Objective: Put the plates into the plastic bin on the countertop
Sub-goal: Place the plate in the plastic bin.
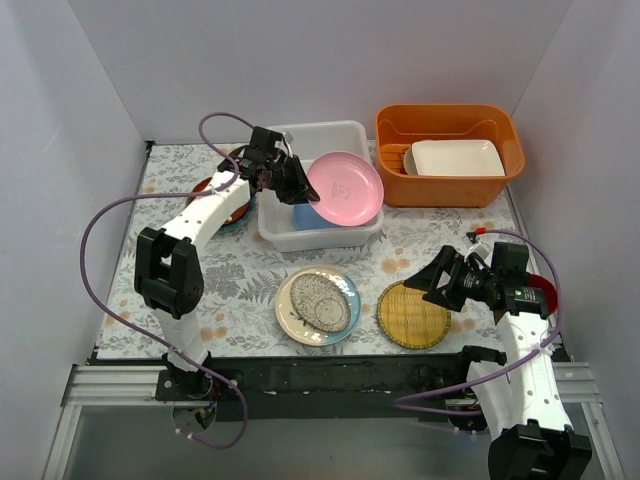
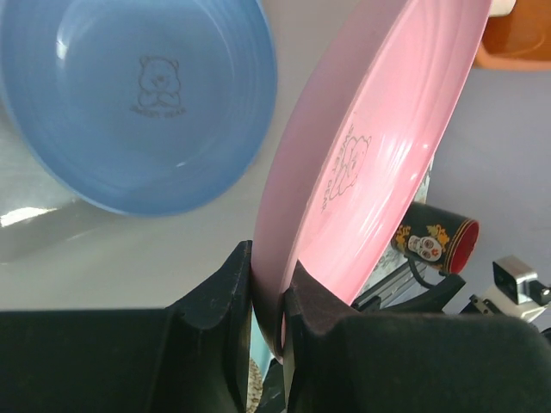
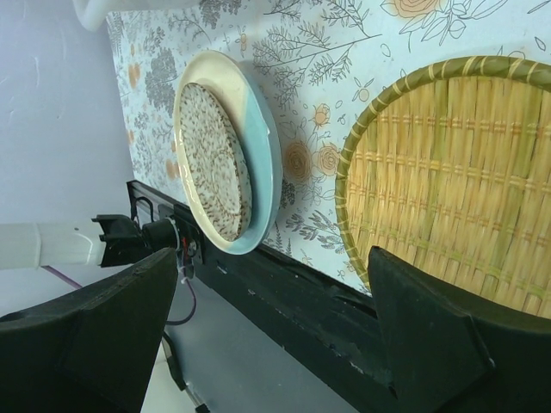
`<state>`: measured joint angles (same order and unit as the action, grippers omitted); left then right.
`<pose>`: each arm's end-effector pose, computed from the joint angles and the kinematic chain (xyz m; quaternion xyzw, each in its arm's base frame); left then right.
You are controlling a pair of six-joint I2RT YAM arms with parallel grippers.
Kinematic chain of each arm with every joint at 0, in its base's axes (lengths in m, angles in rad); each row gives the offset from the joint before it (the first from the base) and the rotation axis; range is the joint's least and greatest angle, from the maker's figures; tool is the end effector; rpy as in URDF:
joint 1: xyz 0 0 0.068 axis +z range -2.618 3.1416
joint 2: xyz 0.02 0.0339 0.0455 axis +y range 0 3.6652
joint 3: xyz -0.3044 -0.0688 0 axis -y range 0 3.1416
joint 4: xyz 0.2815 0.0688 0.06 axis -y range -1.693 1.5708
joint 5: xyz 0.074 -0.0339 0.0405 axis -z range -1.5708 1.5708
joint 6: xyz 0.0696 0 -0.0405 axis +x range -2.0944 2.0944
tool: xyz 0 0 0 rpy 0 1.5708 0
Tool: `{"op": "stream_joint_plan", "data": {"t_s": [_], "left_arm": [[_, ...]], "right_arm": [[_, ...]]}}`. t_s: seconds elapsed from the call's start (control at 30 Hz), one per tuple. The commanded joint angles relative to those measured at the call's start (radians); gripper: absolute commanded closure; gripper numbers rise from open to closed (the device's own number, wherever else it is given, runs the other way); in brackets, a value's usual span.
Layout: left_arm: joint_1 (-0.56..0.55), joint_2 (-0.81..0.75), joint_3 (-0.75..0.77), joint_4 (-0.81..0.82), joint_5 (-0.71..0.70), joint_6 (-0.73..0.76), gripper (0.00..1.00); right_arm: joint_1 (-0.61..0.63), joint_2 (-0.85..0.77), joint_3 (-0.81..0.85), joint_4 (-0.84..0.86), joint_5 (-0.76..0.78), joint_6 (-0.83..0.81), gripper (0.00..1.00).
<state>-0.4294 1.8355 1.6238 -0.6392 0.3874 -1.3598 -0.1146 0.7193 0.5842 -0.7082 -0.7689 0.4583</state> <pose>0.4243 -0.2232 0.3027 -0.3514 0.8512 -0.3823 0.0758 0.1650 0.0297 0.2430 0.1168 0.8688 0.4017 0.2650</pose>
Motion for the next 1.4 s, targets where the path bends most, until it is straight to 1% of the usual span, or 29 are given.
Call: {"op": "stream_joint_plan", "data": {"t_s": [0.0,0.27,0.47,0.83,1.03,1.27,1.37], "left_arm": [[0.044,0.017,0.085,-0.008,0.048,0.025,1.0],[0.116,0.088,0.189,-0.066,0.062,0.056,1.0],[0.15,0.094,0.199,-0.07,0.073,0.064,1.0],[0.153,0.117,0.177,-0.085,0.068,0.076,1.0],[0.152,0.157,0.192,-0.123,0.025,0.108,1.0],[0.152,0.195,0.185,-0.123,0.044,0.11,1.0],[0.147,0.2,0.188,-0.129,0.016,0.116,1.0]], "right_arm": [[0.003,0.006,-0.003,-0.002,-0.01,-0.026,0.02],[0.003,0.009,-0.012,0.003,-0.004,-0.023,0.02],[0.003,0.009,-0.017,0.007,-0.001,-0.02,0.02],[0.003,0.02,-0.03,0.01,-0.004,-0.026,0.02],[0.003,0.026,-0.03,0.004,-0.006,-0.033,0.02],[0.003,0.04,-0.024,-0.005,-0.007,-0.047,0.02],[0.003,0.045,-0.026,-0.008,-0.009,-0.053,0.02]]}}
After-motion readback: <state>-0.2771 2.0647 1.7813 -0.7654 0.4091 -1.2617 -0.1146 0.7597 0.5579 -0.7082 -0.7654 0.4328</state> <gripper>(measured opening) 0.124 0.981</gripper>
